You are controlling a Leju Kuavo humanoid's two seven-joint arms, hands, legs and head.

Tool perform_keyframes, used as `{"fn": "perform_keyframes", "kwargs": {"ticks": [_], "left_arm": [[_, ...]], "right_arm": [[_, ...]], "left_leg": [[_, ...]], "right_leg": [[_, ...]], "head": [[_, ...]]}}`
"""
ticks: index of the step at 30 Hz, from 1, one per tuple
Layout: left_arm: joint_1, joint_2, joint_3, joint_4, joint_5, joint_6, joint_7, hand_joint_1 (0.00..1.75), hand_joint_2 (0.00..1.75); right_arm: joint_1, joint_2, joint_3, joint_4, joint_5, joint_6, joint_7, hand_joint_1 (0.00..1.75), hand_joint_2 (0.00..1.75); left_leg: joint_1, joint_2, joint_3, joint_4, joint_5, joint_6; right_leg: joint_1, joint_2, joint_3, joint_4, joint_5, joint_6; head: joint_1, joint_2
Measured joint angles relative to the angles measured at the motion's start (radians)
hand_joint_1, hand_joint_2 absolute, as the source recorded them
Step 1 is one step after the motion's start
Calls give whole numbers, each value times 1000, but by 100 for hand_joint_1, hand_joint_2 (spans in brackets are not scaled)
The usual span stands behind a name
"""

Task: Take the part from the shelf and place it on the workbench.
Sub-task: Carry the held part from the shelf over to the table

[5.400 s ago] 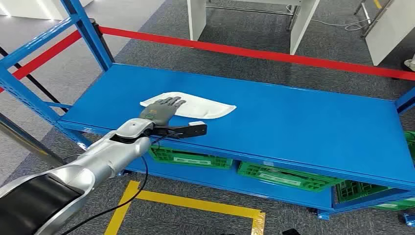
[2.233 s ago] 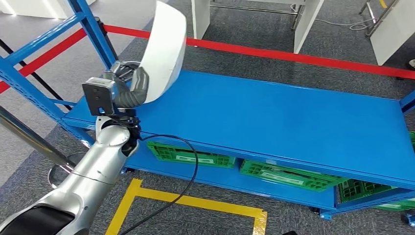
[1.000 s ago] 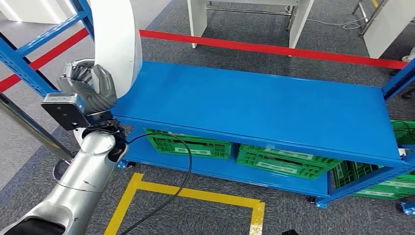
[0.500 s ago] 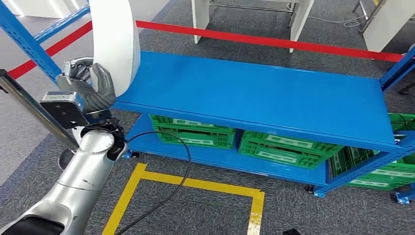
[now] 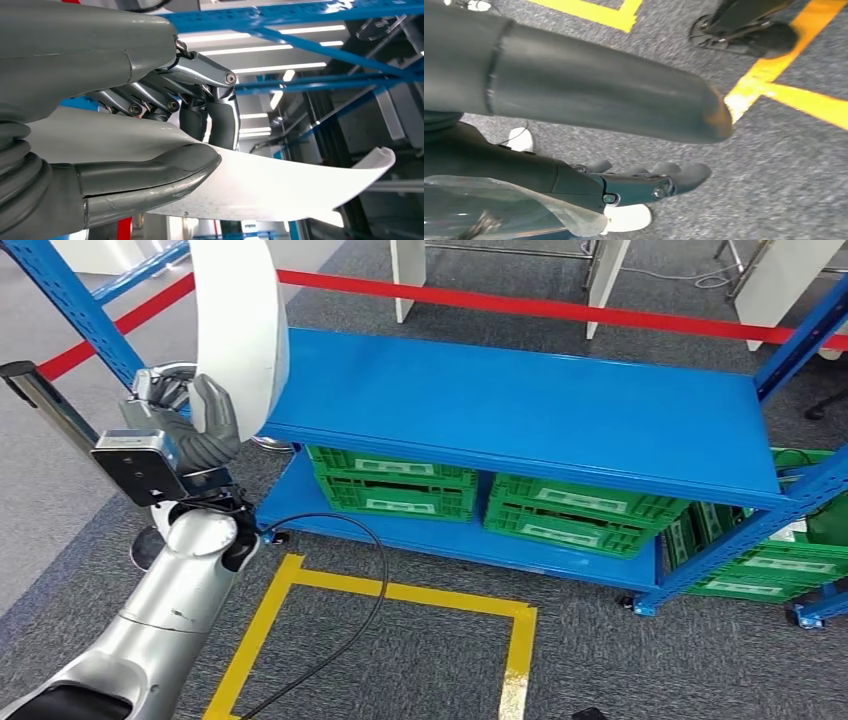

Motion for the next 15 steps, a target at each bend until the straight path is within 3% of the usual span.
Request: {"fn": "perform_keyframes", "kwargs": {"ticks": [1, 2, 4, 5, 6, 7, 9, 10, 12, 13, 15], "left_arm": [[2, 2, 0, 0, -2, 0, 0, 175, 175], [3, 4, 0, 0, -5, 0, 0, 175, 175], [6, 8, -1, 0, -8, 0, -1, 175, 175], [9, 10, -1, 0, -10, 0, -1, 175, 175], [13, 11, -1, 0, -12, 0, -1, 175, 175], [16, 12, -1, 0, -15, 0, -1, 175, 175], [19, 12, -1, -4, -19, -1, -4, 175, 175], [20, 12, -1, -9, -20, -2, -8, 175, 175], [19, 12, -1, -23, -20, -5, -16, 175, 175], [19, 12, -2, -29, -20, -6, -19, 175, 175], [23, 13, -2, -34, -22, -5, -21, 175, 175]], "right_arm": [[1, 0, -1, 0, 0, 0, 0, 0, 0], [1, 1, -1, 0, 0, 0, 0, 0, 0], [1, 1, -2, 0, 0, 0, 1, 0, 0], [1, 1, -2, 0, 0, 0, 1, 0, 0], [1, 1, -2, 0, 0, 0, 1, 0, 0], [1, 1, -2, 0, 0, 0, 1, 0, 0], [1, 1, -2, 0, 2, 1, 0, 0, 0], [1, 1, -2, 0, 3, 1, 0, 0, 0], [2, 2, -2, 0, 7, 1, -2, 0, 0], [2, 2, -2, 0, 8, 1, -2, 0, 0], [2, 2, -2, 0, 10, 2, -3, 0, 0]], "left_leg": [[1, -1, -7, 15, -23, -6], [3, -2, -19, 50, -66, -12], [8, -3, -44, 169, -167, -21], [11, -3, -51, 232, -196, -24], [12, -3, -50, 274, -200, -26], [13, -3, -35, 286, -181, -25], [12, -3, 36, 216, -124, -18], [10, -3, 89, 144, -119, -11], [6, -3, 176, 13, -147, 1], [3, -2, 195, -24, -162, 5], [2, -2, 195, -43, -155, 13]], "right_leg": [[-1, -2, -9, 0, 10, -10], [-3, -4, -20, -1, 22, -18], [-1, -6, -47, 1, 46, -28], [0, -6, -62, 2, 57, -28], [1, -6, -79, 4, 68, -28], [2, -6, -95, 7, 78, -27], [2, -6, -125, 13, 94, -23], [4, -5, -136, 16, 101, -20], [5, -5, -147, 20, 116, -10], [4, -6, -149, 19, 123, -4], [0, -6, -155, 18, 135, 9]], "head": [[-1, 0], [-2, 0], [-4, 0], [-5, 0], [-5, 0], [-5, 0], [-5, 0], [-5, 0], [-4, 0], [-4, 0], [-4, 0]]}}
